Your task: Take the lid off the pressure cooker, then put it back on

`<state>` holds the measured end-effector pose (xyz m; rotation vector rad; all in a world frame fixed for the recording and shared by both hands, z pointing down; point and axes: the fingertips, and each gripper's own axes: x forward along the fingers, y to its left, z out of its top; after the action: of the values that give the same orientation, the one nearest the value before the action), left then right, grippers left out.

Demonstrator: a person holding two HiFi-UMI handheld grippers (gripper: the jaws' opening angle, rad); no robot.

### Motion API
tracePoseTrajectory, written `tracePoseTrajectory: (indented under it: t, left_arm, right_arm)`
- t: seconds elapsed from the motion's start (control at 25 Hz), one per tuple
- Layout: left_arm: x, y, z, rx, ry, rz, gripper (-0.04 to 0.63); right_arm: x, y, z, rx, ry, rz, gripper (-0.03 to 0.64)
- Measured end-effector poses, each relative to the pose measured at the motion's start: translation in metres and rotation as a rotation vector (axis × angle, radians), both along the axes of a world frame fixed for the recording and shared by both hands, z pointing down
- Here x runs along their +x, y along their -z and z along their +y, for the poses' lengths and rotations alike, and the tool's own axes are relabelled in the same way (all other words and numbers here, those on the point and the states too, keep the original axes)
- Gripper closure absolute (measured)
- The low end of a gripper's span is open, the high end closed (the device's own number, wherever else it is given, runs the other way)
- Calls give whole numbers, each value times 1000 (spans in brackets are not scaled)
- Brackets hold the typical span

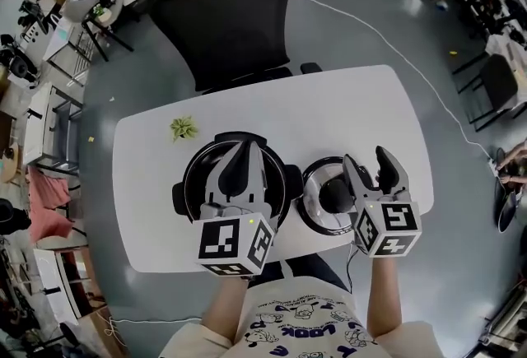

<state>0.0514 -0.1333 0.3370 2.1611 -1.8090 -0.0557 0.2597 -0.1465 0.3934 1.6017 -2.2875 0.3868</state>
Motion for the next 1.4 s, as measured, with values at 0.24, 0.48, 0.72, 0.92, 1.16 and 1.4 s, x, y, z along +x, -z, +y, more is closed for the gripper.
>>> tracePoseTrajectory:
  t: [0.24, 0.48, 0.72, 0.92, 1.16, 1.4]
  left_arm:
    - [-1, 32, 0, 85, 1, -36, 571]
    - [1, 62, 6, 159, 1, -67, 571]
    - [2, 84, 12, 215, 2, -88, 571]
    - [1, 96, 17, 252, 6, -100, 578]
    - [2, 108, 22, 288, 0, -105, 580]
    - [3, 109, 25, 303, -11, -111, 580]
  right_arm:
    - [1, 55, 1, 167, -40, -1, 390]
    - [2, 100, 10, 295, -73, -18, 477]
    - [4, 128, 20, 373, -108, -39, 523]
    - [7, 140, 24, 407, -130, -57, 550]
    - [7, 150, 31, 434, -160, -61, 606]
    - [7, 149, 33, 434, -168, -66, 606]
